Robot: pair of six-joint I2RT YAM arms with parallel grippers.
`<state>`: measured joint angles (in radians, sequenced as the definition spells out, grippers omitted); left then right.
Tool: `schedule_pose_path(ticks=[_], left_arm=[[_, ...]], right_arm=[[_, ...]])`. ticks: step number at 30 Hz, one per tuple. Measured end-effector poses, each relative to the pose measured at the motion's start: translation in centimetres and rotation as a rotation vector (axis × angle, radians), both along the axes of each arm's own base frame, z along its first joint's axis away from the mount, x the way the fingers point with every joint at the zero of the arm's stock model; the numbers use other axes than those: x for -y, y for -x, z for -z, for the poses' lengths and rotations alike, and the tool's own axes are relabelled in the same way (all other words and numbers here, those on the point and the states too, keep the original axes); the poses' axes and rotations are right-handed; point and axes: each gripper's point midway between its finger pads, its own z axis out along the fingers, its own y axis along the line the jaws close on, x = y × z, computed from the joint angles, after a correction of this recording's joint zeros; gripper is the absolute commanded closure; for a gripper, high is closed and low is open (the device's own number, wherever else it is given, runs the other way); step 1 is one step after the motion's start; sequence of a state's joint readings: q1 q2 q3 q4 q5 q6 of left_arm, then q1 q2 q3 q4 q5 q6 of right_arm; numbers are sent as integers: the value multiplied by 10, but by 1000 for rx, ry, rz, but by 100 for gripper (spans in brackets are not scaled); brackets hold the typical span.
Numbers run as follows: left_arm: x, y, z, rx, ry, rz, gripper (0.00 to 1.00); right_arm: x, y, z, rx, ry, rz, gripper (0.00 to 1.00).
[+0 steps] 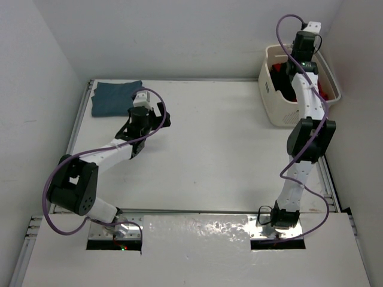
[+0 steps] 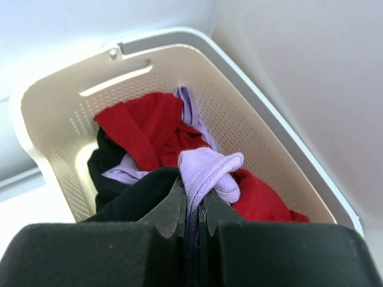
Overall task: Fold and stack the t-shirts
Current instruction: Grab crumpled tshirt from bin with the right arm
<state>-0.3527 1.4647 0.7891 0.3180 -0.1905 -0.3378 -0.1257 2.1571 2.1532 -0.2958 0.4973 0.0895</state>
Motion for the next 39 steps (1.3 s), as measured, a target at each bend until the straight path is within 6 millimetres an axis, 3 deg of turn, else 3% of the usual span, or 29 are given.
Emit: schedule_pose_path(ticks=[1, 3, 5, 7, 9, 11, 13, 14, 18, 23, 33, 36, 38, 39], left_arm=[[0, 0, 1, -3, -1, 0, 0], [0, 0, 4, -10, -4, 0, 0], [0, 1, 7, -19, -7, 0, 0], [0, 1, 7, -20, -8, -1, 0], [-1, 1, 7, -20, -9, -4, 0], [-1, 0, 7, -19, -9, -5, 0], [-1, 0, 6, -19, -9, -6, 0], [-1, 0, 7, -20, -10, -6, 0], [-1, 0, 8, -22, -11, -6, 0], [-1, -1, 14, -39, -17, -6, 0], [-1, -2, 17, -50, -28, -3, 0], [-1, -2, 18, -51, -32, -1, 0], [-1, -2, 18, -50, -35, 0, 0], [-1, -2, 17, -50, -35, 0, 0]], right_arm=[[-1, 1, 3, -6, -1, -1, 83], [-2, 1, 11, -26, -6, -3, 83], [-3, 2, 20, -53, -16, -8, 66], [-4, 1, 24, -54, -26, -8, 73], [-4, 0, 26, -55, -30, -8, 74], [-4, 1, 28, -57, -31, -5, 92], [-4, 1, 30, -57, -36, -2, 98], [-4, 1, 30, -56, -39, 0, 95], [-4, 2, 31, -53, -52, 9, 41], [-1, 2, 44, -70, -73, 23, 32], [37, 2, 121, -128, -170, 139, 32], [44, 6, 138, -141, -195, 161, 39], [43, 6, 144, -138, -212, 161, 52], [42, 5, 146, -136, -223, 153, 82]])
